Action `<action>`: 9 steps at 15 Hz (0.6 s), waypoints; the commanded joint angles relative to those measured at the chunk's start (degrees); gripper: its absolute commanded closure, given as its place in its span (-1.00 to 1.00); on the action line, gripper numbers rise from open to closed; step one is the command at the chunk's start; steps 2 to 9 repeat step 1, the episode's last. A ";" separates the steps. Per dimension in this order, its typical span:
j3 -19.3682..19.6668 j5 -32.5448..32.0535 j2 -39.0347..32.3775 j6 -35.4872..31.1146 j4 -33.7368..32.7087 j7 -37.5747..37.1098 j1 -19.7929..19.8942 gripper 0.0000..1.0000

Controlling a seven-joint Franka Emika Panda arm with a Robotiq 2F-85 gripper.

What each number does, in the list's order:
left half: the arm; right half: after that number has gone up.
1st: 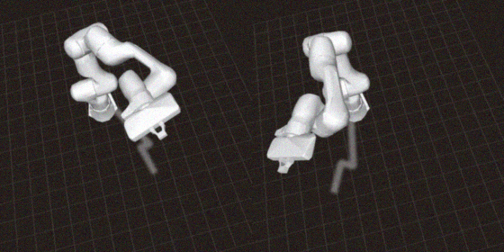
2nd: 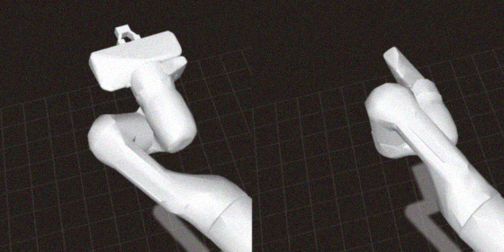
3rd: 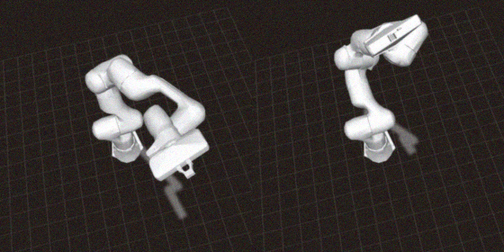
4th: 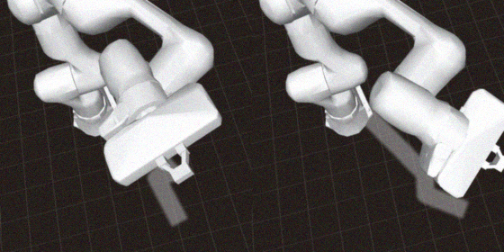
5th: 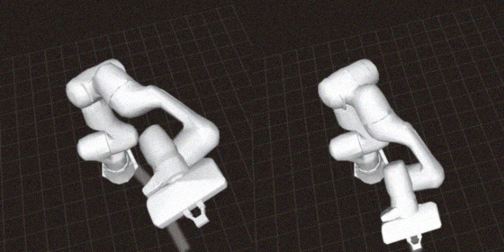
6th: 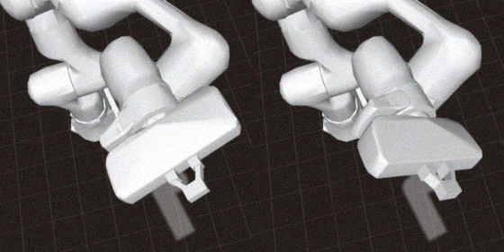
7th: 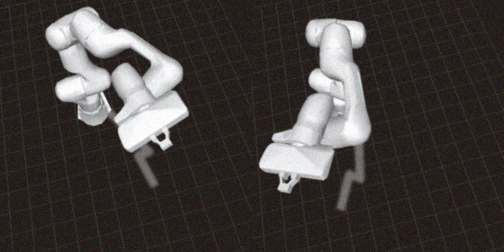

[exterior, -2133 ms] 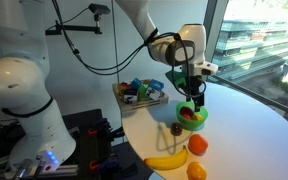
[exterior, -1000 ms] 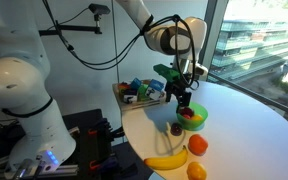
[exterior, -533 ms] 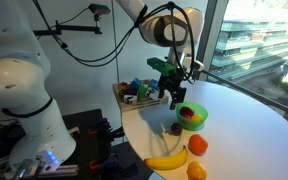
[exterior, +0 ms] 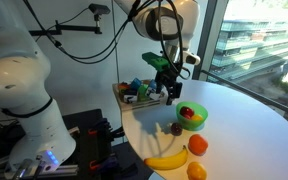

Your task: Pick up the red strawberry toy from the table and put it in the green bowl

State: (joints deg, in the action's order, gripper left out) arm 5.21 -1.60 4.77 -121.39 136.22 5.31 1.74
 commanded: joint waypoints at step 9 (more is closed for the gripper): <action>-0.62 0.06 -0.12 0.10 -0.06 0.03 0.58 -1.00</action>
